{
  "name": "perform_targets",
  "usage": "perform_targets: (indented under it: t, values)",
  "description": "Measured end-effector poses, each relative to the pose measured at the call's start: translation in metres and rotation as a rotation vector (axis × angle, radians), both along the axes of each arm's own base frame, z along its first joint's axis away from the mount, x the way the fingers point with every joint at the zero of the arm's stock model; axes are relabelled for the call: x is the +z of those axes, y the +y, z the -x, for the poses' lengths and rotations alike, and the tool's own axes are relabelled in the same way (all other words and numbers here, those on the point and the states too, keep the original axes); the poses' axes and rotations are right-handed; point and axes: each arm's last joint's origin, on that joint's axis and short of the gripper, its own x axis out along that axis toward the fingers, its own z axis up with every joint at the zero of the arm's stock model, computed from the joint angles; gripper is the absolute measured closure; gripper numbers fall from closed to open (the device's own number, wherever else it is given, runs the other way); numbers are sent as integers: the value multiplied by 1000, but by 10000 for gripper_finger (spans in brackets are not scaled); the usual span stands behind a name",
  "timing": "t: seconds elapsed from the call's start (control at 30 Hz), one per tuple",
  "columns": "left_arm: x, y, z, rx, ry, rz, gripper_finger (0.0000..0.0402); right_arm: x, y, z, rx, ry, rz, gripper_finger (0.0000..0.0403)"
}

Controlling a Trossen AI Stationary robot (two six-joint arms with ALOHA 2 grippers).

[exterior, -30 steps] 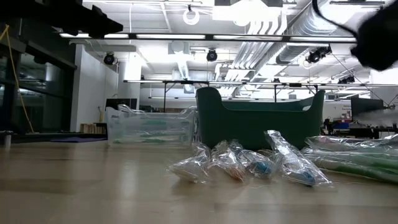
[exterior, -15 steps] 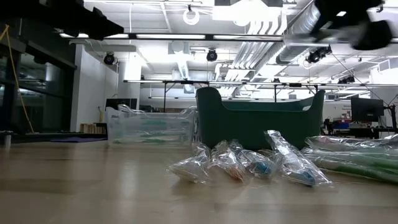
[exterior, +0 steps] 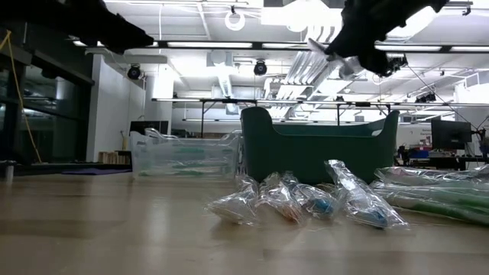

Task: Pick & Place Toothbrushes
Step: Put the purple toothbrush into the right transparent bin

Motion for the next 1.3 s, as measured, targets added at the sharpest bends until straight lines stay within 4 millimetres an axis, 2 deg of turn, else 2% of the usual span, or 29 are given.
perform_targets:
  t: [0.23,0.33,0.53,0.73,1.0,1.3]
  values:
    - [1,1,0,43,-12,23,236,25,-55,-6,47,9,199,366]
    - [1,1,0,57,-13,27,236,29,-76,-13,61,65,263,366]
    - [1,2,0,80,-13,39,236,22,-114,-27,119,270,317,366]
    - [1,3,0,106,-14,35,236,6,-146,-39,138,503,391,366]
    - [1,3,0,111,-14,34,236,-25,-169,-55,209,687,443,365]
    - [0,3,0,114,-7,33,236,-47,-173,-63,291,840,494,360]
